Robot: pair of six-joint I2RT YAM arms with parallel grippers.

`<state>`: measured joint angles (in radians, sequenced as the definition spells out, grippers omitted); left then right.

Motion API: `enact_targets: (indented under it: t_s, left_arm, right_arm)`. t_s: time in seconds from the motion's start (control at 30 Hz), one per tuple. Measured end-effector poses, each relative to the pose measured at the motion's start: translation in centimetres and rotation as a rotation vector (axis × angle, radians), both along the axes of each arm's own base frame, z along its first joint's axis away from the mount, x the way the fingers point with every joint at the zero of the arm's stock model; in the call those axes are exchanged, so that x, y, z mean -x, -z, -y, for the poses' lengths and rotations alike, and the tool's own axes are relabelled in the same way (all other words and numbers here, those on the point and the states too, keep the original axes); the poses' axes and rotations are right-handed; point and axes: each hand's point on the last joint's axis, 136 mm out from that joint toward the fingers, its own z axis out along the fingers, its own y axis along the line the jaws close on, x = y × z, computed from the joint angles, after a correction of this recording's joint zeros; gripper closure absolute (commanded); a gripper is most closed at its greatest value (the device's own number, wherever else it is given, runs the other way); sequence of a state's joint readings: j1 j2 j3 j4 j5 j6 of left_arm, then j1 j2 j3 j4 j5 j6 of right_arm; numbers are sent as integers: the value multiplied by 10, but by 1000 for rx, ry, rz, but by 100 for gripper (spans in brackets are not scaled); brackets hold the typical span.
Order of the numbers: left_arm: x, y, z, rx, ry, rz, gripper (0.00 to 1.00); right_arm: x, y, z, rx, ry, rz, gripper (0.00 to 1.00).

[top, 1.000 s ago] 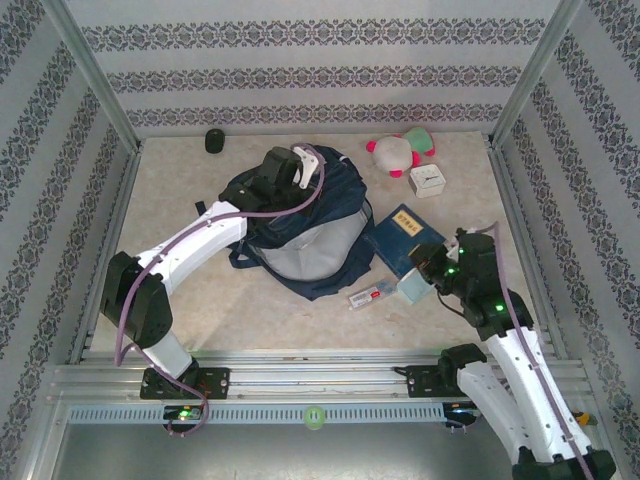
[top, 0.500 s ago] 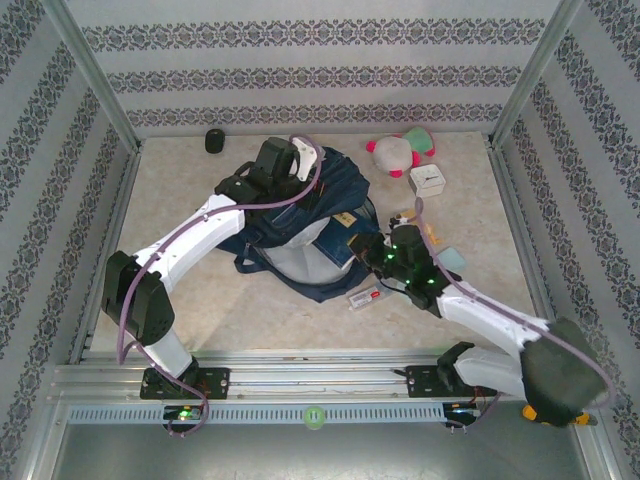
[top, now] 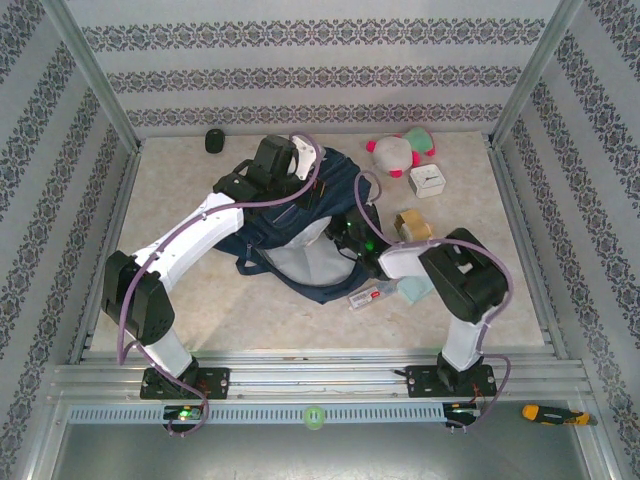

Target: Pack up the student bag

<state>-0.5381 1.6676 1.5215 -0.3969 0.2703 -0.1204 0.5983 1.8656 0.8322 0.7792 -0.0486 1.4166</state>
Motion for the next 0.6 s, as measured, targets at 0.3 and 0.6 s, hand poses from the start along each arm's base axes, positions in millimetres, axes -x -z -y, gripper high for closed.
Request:
enact_targets:
  t_s: [0.3,0.6]
  left_arm:
    - [-5,-1,-6,-1,-14,4,100]
    - [-9,1,-12,-5,-27,4,100]
  right_arm:
    - [2,30,4,21,34,-82,40]
    - [58,18,38,89,7,-119,38]
